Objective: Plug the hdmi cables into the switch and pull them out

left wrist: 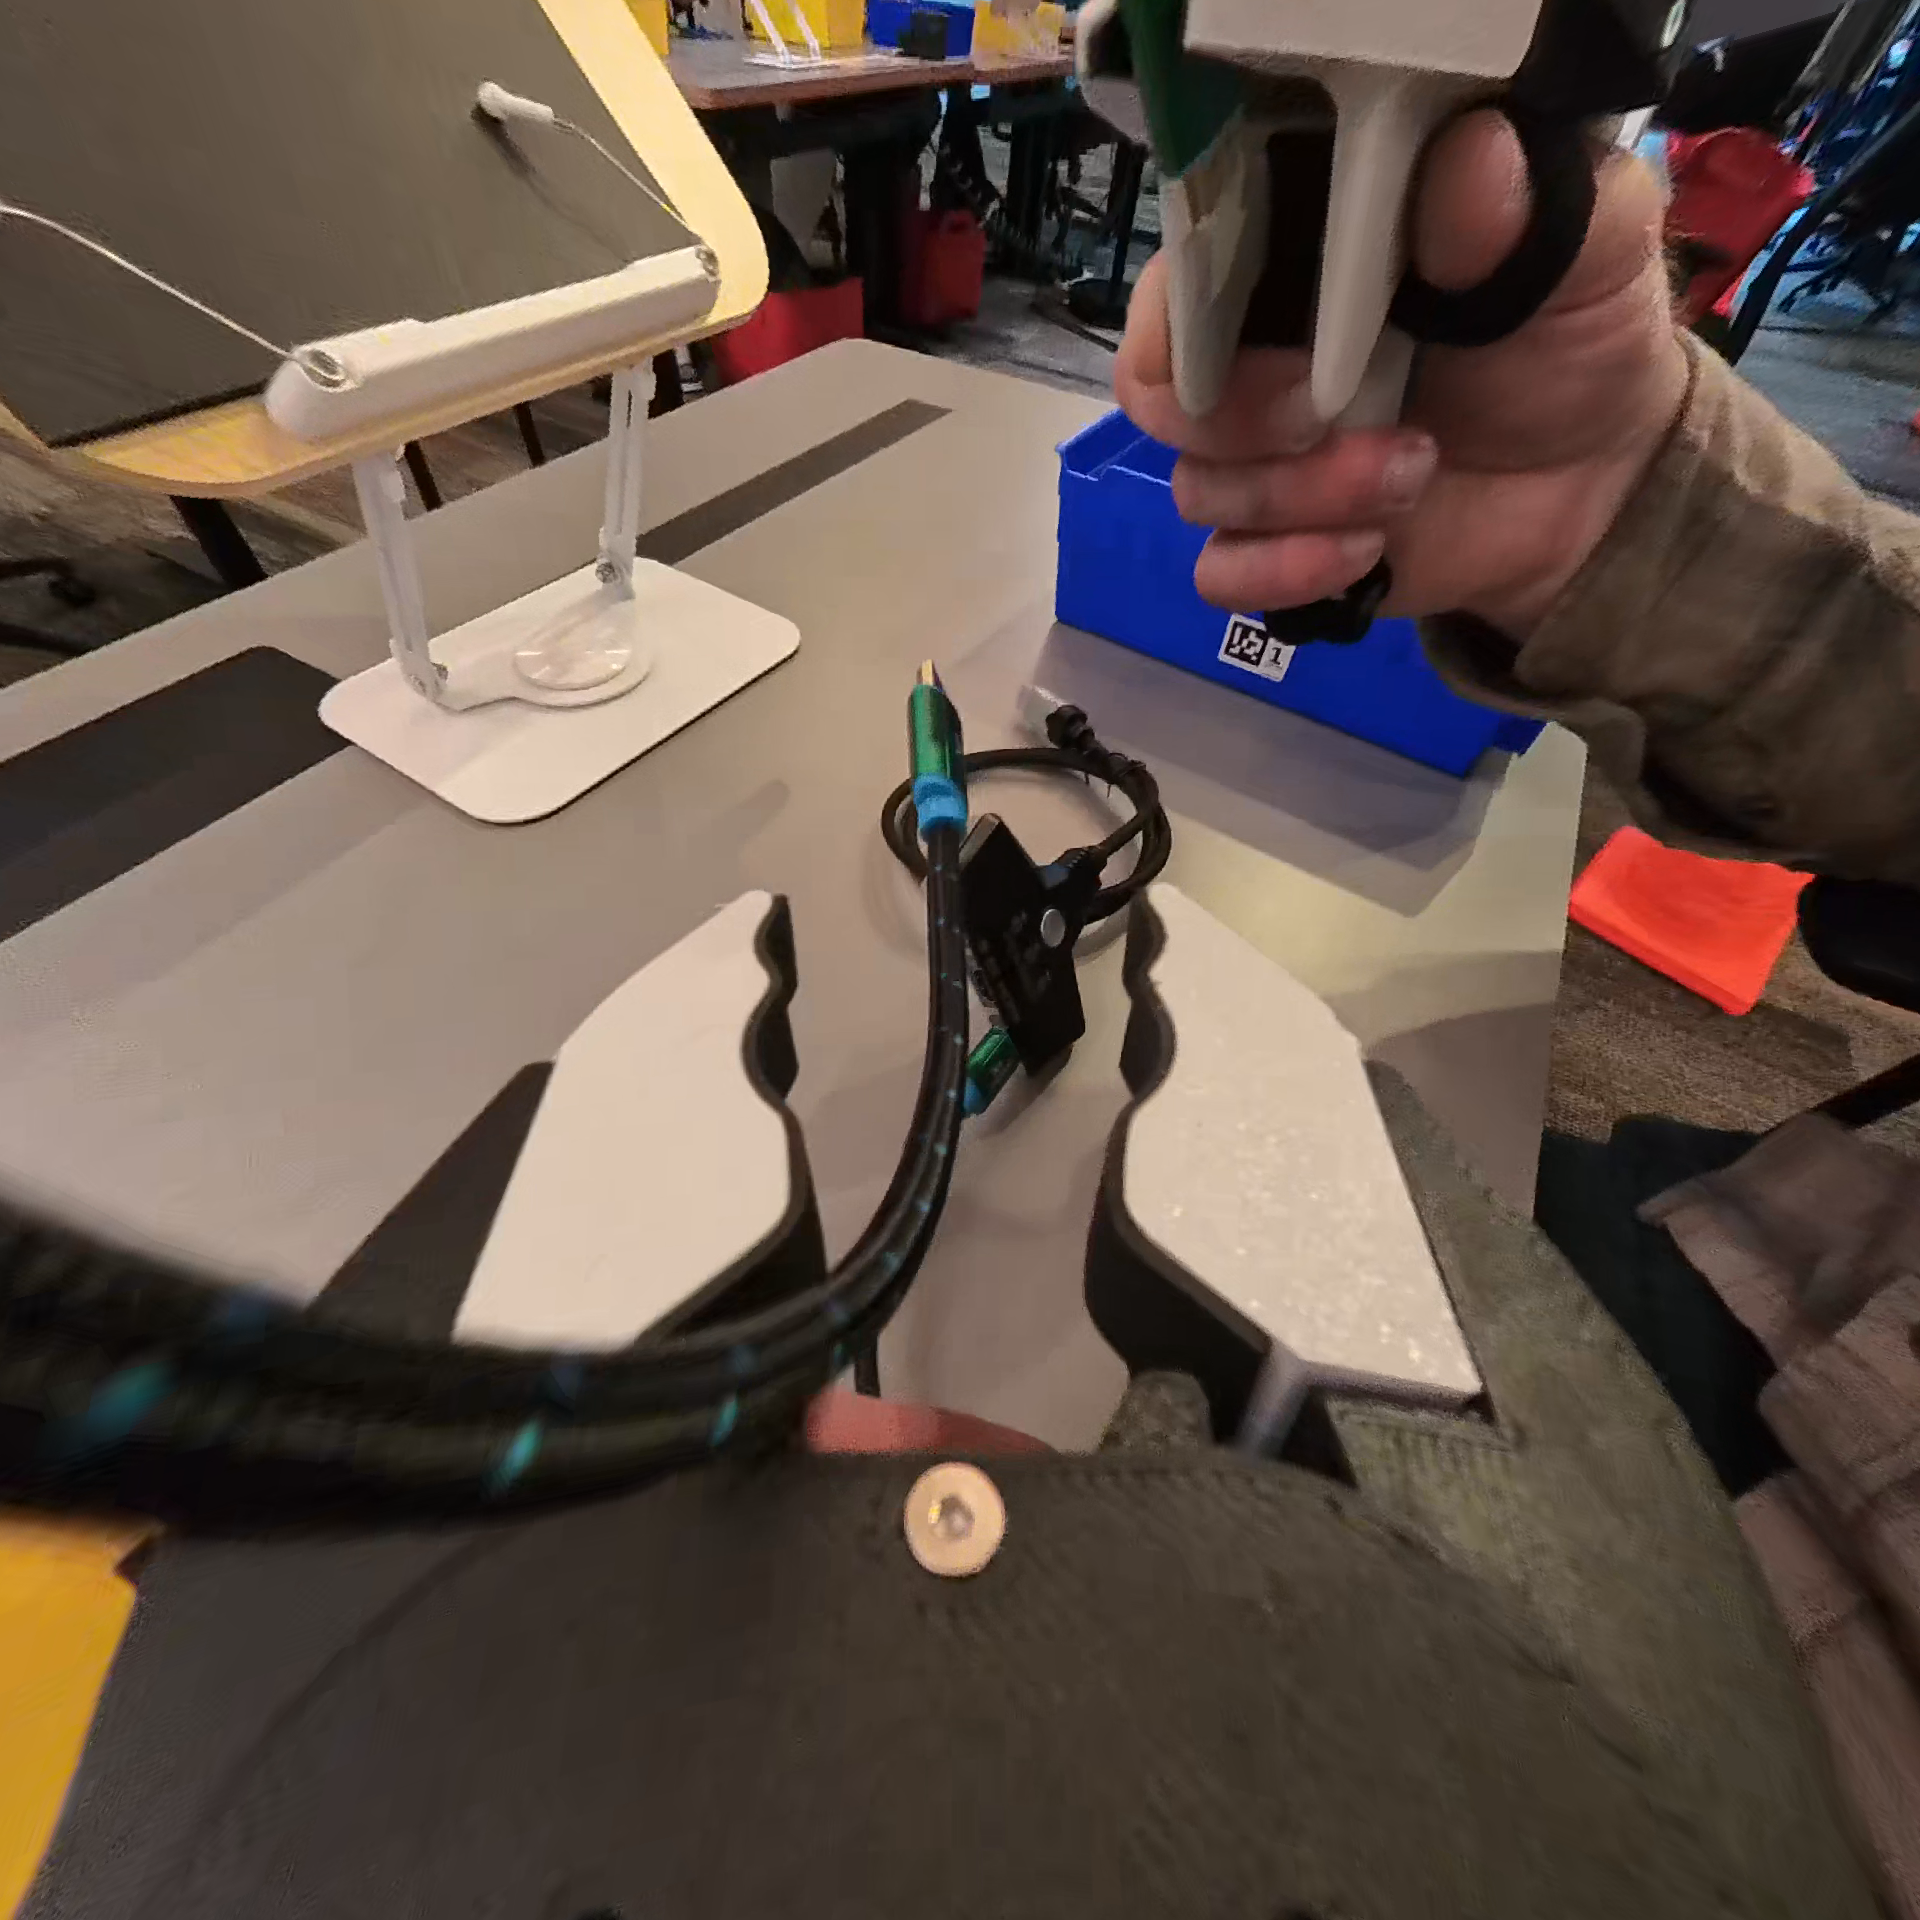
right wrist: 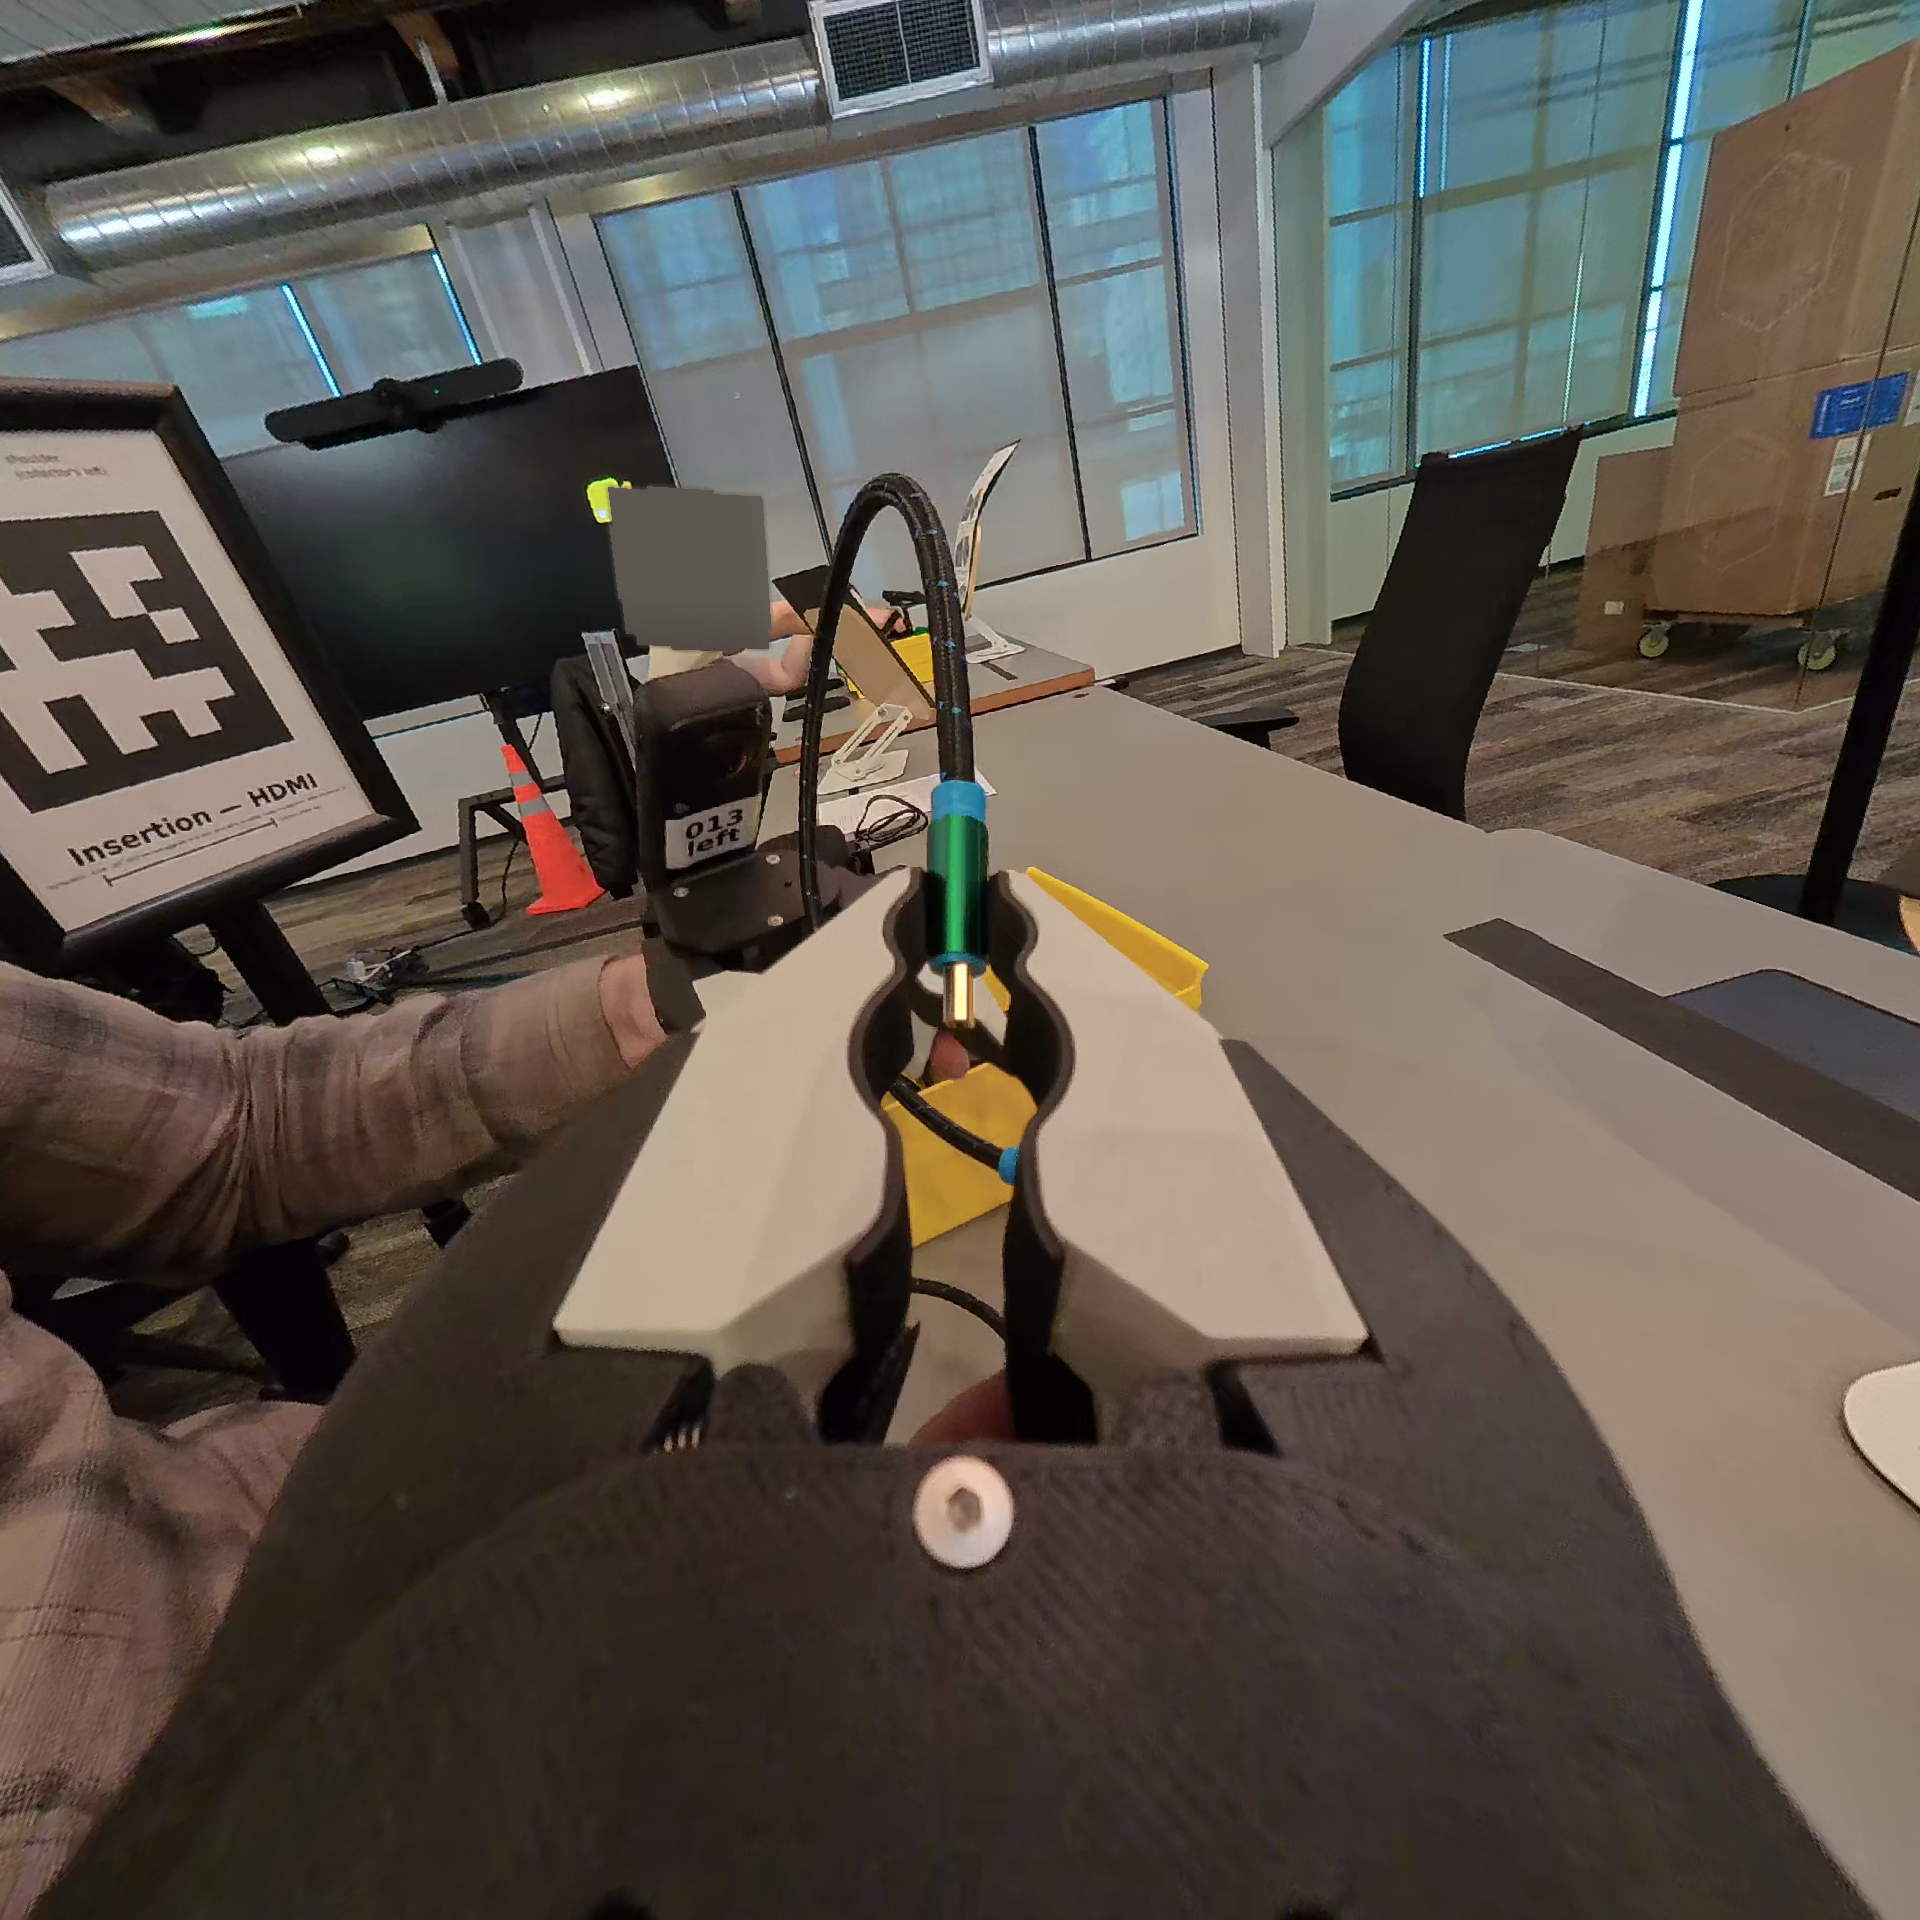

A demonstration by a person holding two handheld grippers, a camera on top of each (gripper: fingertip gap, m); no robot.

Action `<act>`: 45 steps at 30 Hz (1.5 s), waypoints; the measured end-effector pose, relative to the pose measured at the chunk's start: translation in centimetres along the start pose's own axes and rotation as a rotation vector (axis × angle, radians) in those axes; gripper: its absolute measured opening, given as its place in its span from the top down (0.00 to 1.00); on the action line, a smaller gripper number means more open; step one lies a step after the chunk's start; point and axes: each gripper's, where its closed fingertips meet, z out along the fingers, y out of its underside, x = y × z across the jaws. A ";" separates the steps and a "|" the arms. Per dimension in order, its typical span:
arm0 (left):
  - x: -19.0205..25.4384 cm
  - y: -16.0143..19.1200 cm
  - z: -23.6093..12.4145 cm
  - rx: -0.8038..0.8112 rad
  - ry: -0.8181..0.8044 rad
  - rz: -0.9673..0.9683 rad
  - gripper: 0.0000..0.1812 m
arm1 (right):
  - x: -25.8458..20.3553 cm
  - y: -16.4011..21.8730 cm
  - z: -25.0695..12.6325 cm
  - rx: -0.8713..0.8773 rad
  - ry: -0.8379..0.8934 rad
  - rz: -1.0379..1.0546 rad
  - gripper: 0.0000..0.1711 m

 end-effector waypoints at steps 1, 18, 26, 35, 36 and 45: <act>0.0 0.1 0.2 -0.007 -0.003 0.001 0.70 | 0.0 0.0 0.0 0.004 -0.002 0.003 0.95; -0.1 -1.9 -0.5 0.014 -0.007 -0.093 0.98 | 2.1 -0.5 -0.6 0.003 0.152 -0.051 0.85; -0.5 -2.1 -0.5 0.012 0.002 -0.296 0.97 | 2.6 -0.1 -2.2 -0.188 0.284 -0.355 0.86; 0.1 -4.1 -1.3 0.119 0.081 -0.419 0.98 | -3.2 7.9 0.3 -0.544 0.049 -0.605 0.82; 0.3 -4.5 -1.4 0.134 0.091 -0.427 0.98 | -3.3 9.3 0.6 -0.585 0.047 -0.641 0.79; 3.0 -7.2 -0.7 0.230 0.221 -0.492 0.97 | -2.5 14.0 2.3 -0.686 0.187 -0.808 0.69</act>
